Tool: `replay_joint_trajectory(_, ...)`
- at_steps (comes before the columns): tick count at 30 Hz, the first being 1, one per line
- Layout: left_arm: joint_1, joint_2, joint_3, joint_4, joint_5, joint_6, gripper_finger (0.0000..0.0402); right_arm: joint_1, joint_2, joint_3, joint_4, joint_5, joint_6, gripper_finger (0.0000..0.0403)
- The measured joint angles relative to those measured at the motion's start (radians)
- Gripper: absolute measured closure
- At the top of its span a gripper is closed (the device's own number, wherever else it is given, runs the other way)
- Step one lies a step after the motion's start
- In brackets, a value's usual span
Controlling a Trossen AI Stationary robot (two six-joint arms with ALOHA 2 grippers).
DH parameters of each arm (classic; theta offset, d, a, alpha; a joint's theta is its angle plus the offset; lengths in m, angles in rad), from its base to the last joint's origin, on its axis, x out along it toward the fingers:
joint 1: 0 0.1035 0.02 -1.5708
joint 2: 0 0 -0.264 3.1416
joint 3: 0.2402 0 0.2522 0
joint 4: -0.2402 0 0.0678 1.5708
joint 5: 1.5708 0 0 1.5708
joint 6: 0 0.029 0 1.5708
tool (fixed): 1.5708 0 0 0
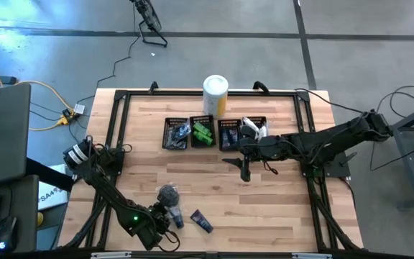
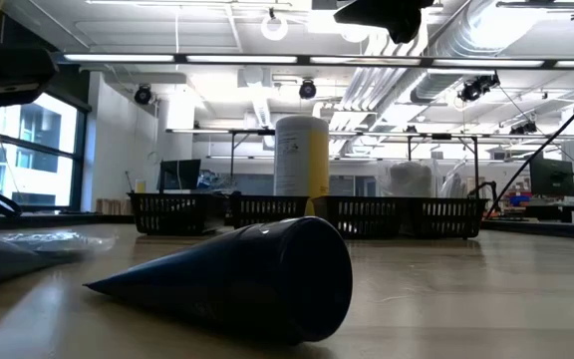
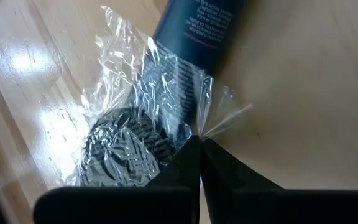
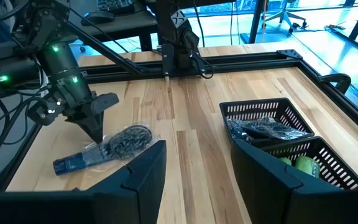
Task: Pick & Place Travel size toiletries
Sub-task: Put the black hairbrush into the left black bin
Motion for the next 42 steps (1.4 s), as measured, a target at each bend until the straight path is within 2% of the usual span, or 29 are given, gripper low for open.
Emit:
replay_joint_trajectory(5, 0.000, 0.000, 0.053, -0.070, -0.024, 0.000, 0.0401, 0.000, 0.000, 0.000, 0.000, 0.000, -0.003, 0.0229)
replay_joint_trajectory(12, 0.000, 0.000, 0.173, -0.334, -0.068, -0.040, 0.0401, 0.000, 0.000, 0.000, 0.000, 0.000, -0.011, 0.0229)
replay_joint_trajectory(21, 0.000, -0.001, 0.263, -0.541, -0.131, -0.121, 0.0401, 0.000, 0.000, 0.000, 0.000, 0.000, -0.011, 0.0229)
replay_joint_trajectory(30, 0.000, -0.004, 0.296, -0.657, -0.192, -0.228, 0.0401, 0.000, 0.000, 0.000, 0.000, 0.000, -0.011, 0.0229)
replay_joint_trajectory(37, 0.000, -0.037, 0.296, -0.706, -0.336, -0.335, 0.0401, 0.000, 0.000, 0.000, 0.000, 0.000, -0.011, 0.0229)
replay_joint_trajectory(42, 0.000, -0.067, 0.296, -0.709, -0.378, -0.361, 0.0401, 0.000, 0.000, 0.000, 0.000, 0.000, -0.011, 0.0229)
